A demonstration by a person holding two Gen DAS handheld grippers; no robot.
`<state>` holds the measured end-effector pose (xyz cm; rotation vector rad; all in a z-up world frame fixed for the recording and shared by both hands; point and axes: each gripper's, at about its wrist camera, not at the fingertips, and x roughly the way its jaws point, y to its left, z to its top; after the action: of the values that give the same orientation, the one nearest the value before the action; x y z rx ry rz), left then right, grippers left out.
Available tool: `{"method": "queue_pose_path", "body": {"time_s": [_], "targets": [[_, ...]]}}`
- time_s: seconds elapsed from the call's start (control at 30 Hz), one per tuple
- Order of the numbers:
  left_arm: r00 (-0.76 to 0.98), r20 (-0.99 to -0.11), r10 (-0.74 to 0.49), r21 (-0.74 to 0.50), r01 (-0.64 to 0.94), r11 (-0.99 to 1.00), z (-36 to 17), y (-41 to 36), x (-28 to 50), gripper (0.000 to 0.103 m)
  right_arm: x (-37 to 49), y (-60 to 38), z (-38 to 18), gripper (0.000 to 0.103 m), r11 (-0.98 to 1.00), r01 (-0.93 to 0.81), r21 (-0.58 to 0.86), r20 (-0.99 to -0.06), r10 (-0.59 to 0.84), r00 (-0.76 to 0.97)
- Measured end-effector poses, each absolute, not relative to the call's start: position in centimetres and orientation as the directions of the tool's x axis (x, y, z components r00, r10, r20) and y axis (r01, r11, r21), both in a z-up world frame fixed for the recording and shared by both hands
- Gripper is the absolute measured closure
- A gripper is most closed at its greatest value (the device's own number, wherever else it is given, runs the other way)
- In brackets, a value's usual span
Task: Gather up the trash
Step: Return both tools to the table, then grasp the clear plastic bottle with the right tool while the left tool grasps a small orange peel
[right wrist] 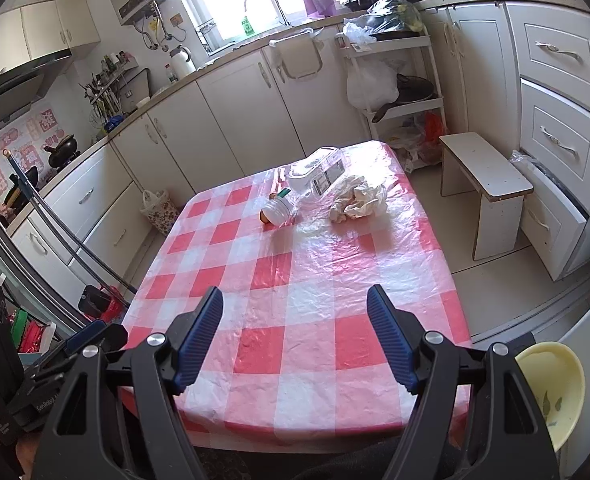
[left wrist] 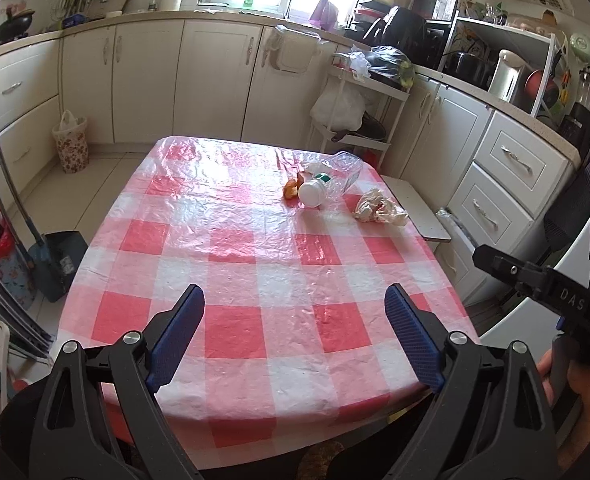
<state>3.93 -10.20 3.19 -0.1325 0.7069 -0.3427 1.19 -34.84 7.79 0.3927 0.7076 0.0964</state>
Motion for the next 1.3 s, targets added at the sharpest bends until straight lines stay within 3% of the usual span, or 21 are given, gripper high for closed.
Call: {"method": "queue_pose_path", "body": {"time_s": [0.67, 1.3], "targets": [[0.692, -0.673, -0.262, -0.170, 0.200, 0.965, 0.4, -9.1, 8.3, 0.015, 10.7, -29.7, 7.2, 0.031, 0.918, -0.042, 0.394, -0.646, 0.309, 0.698], [0.678, -0.695, -0.240, -0.188, 0.151, 0.971, -1.6, -7.2, 11.7, 0.014, 17.1, -29.4, 5.2, 0.027, 0.910, 0.029, 0.413, -0.689, 0.291, 0.664]]}}
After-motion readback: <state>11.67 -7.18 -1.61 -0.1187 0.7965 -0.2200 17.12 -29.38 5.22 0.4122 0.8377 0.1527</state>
